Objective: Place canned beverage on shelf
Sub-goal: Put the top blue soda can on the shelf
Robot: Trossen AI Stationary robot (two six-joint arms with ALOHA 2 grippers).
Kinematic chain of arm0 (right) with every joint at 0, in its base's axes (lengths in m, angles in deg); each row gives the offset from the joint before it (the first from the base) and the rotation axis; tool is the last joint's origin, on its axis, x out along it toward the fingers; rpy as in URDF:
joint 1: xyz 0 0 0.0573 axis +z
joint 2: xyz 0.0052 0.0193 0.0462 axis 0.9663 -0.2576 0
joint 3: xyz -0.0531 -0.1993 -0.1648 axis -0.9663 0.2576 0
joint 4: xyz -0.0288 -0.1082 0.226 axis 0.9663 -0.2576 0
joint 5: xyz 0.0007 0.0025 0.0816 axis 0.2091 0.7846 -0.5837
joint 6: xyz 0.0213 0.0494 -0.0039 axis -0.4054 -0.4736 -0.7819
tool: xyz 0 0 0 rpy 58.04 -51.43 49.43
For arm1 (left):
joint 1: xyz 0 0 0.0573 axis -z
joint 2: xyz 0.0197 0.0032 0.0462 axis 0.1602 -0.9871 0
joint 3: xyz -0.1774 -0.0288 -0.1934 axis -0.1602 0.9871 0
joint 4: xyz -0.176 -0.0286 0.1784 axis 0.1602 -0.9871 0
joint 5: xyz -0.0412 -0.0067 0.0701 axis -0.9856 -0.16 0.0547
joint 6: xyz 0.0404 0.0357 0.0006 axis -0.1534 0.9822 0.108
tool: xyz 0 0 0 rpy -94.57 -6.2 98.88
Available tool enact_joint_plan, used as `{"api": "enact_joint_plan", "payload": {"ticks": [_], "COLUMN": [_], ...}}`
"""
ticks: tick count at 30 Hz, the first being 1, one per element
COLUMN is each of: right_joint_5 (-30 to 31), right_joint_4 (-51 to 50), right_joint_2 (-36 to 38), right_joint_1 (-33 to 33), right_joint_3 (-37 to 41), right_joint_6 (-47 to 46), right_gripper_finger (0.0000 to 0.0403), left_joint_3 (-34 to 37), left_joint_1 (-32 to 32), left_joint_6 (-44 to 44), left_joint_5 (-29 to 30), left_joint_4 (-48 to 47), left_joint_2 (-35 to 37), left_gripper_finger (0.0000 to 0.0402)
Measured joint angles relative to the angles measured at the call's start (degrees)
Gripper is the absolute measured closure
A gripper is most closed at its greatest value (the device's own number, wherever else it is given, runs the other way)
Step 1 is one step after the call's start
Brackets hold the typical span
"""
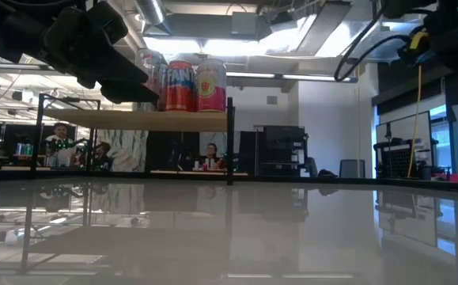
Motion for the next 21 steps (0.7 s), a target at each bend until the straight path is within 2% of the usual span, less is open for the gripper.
{"api": "enact_joint_plan", "payload": {"ticks": [11,21], "right_joint_5": [-1.7,-4.2], "right_joint_4": [0.1,6.0], "right_joint_2": [0.0,0.0], "right_joint_1": [0.0,0.0], "right_joint_3": [3.5,6.8], "right_joint_6": [-0.8,-0.9], "right_gripper_finger": [0.0047,0.0057], "left_joint_3": [0.0,0.0], "left_joint_1": [0.0,0.0], "left_joint_6": [0.0,0.0], "left_joint_5": [0.0,0.0], "left_joint_4": [0.0,0.2], "left_joint_2": [0.0,0.0], "left_gripper_finger": [0.0050,0.0050]}}
